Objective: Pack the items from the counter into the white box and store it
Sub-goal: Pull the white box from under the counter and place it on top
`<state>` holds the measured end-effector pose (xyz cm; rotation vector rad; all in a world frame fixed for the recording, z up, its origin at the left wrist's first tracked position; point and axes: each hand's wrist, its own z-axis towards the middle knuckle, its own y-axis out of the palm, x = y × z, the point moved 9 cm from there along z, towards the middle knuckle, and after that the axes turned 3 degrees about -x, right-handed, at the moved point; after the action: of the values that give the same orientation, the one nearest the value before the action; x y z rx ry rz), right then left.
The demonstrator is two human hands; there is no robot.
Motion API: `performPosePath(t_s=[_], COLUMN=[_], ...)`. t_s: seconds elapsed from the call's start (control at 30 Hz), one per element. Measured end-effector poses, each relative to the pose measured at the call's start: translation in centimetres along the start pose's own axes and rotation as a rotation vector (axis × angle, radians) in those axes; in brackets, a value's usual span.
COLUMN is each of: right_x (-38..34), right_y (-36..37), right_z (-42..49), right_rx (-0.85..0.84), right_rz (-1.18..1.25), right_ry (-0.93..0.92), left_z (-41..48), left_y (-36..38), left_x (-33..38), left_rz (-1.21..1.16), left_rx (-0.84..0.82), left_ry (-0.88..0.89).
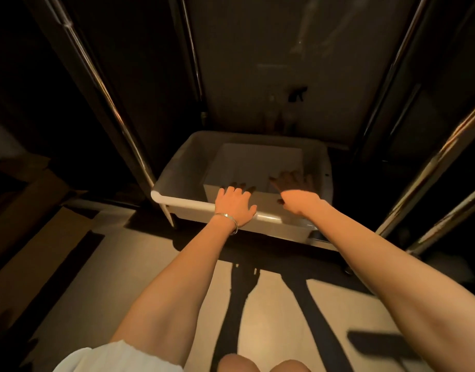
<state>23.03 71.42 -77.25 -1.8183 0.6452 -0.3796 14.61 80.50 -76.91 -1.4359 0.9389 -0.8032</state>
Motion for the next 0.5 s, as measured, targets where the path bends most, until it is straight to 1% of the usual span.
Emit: performPosePath(t_s=[0.07,0.13,0.2,0.33,0.43,0.5], right_x=[0.5,0.9,1.4,1.4,1.5,1.2], right_y=[0.5,1.2,2.0,2.6,2.6,2.3], right_z=[1.3,2.3,3.0,3.7,3.9,3.9], right_rx=[0.123,0.186,0.191,0.214,0.195,0.198], right_rz=[-0.117,-0.151,-0.142,-0.2,-0.138,-0.047], right_ry=[0.011,0.021,0.029,0.016,0.034,0.038], left_z=[0.9,1.5,1.8,2.0,2.2,2.2], left_y=[1.3,2.3,3.0,3.4,3.5,3.4], left_x=[0.3,0.4,0.3,0.3,0.6,0.9], left_rz=[-0.001,-0.009,-0.013,-0.026,-0.003,0.018], left_rx=[-0.004,-0.004,0.001,0.035,0.043,0.055], left_ry=[-0.022,-0.038,-0.055,-0.068,-0.059,-0.057])
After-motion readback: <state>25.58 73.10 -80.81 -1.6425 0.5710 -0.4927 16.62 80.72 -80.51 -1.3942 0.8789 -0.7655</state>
